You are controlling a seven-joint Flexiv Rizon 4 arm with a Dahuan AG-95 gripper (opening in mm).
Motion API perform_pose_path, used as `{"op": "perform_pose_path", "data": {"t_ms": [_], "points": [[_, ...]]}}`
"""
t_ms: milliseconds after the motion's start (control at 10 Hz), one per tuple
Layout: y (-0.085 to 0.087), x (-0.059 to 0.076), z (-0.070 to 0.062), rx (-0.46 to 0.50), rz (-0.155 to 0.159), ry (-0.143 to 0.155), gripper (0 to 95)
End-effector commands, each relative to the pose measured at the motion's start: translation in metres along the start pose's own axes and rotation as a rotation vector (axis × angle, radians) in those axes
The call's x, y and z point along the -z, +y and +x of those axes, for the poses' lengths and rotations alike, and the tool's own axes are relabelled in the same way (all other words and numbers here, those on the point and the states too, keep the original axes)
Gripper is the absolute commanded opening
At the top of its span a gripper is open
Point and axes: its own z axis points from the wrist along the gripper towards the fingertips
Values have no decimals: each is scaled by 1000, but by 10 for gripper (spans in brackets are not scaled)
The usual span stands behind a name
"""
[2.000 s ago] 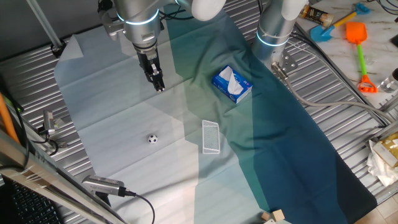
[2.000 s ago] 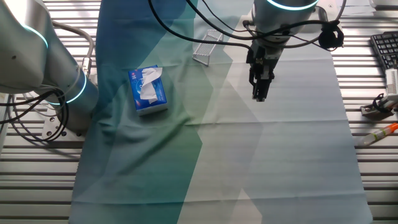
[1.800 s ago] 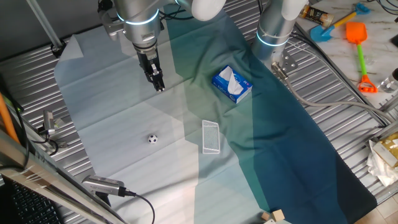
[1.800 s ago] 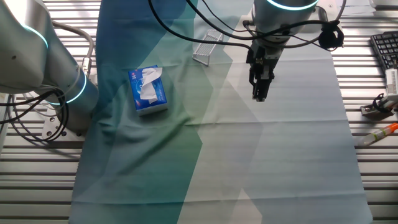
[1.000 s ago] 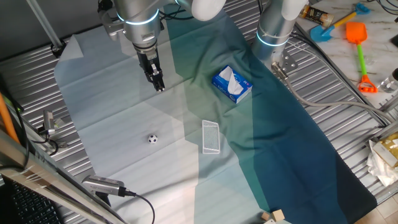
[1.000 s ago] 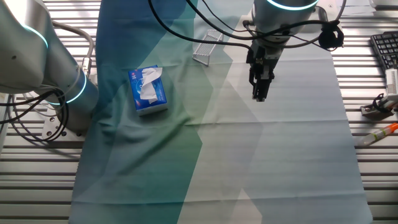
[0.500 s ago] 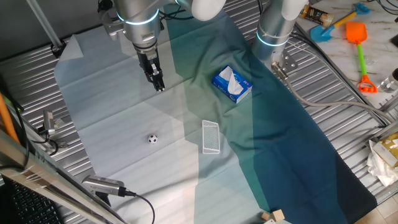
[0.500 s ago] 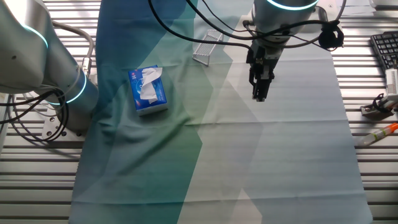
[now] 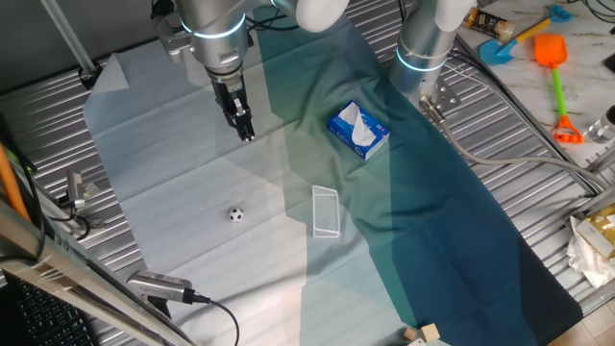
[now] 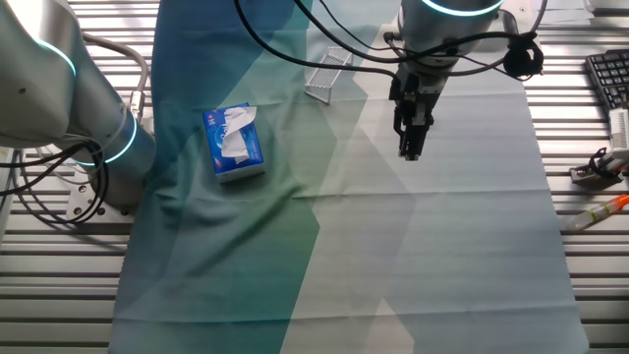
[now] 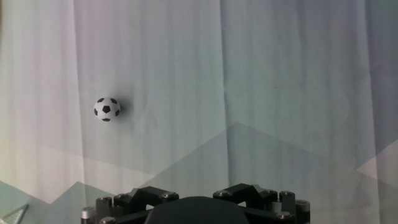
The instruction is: Push the soccer ball into the goal
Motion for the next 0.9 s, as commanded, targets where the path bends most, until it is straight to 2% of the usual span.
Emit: {"op": "perform_pose_path", "data": {"t_ms": [100, 400, 900], "points": [[0, 0, 0, 124, 32, 29, 0], [1, 1, 0, 133, 34, 55, 0], [2, 2, 0, 123, 34, 56, 0]]}}
